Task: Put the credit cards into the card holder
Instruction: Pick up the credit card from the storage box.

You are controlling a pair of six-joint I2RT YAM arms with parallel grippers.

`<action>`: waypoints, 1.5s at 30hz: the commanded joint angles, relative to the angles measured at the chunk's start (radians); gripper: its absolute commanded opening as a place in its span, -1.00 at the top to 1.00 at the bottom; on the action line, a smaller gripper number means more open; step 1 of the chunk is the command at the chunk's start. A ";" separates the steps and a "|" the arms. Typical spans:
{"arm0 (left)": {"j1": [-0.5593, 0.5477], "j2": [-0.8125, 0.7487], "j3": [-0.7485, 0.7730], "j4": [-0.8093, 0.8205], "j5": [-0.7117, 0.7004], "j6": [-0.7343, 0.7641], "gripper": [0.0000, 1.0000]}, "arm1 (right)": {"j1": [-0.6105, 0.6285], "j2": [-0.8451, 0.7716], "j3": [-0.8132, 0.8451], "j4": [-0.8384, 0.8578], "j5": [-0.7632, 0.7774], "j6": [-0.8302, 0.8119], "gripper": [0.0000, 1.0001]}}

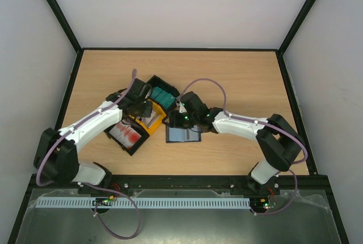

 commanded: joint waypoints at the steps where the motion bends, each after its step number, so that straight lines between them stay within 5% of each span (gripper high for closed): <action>1: 0.064 -0.113 -0.011 0.004 0.006 -0.023 0.95 | 0.027 0.038 0.036 0.166 -0.058 0.069 0.08; 6: 0.151 -0.237 0.002 0.053 0.122 -0.054 0.96 | 0.024 0.040 0.079 0.230 -0.034 0.073 -0.13; 11: 0.242 -0.347 0.007 0.187 0.409 -0.157 0.96 | -0.017 0.028 0.120 0.361 -0.108 0.113 -0.32; 21: 0.323 -0.413 -0.049 0.521 0.866 -0.455 0.95 | -0.102 -0.015 0.163 0.449 -0.250 0.163 -0.09; 31: 0.327 -0.425 -0.077 0.583 0.903 -0.517 0.96 | -0.103 -0.080 0.109 0.675 -0.330 0.296 0.05; 45: 0.371 -0.426 -0.069 0.538 0.899 -0.491 0.96 | -0.105 -0.123 0.105 0.486 -0.177 0.217 0.88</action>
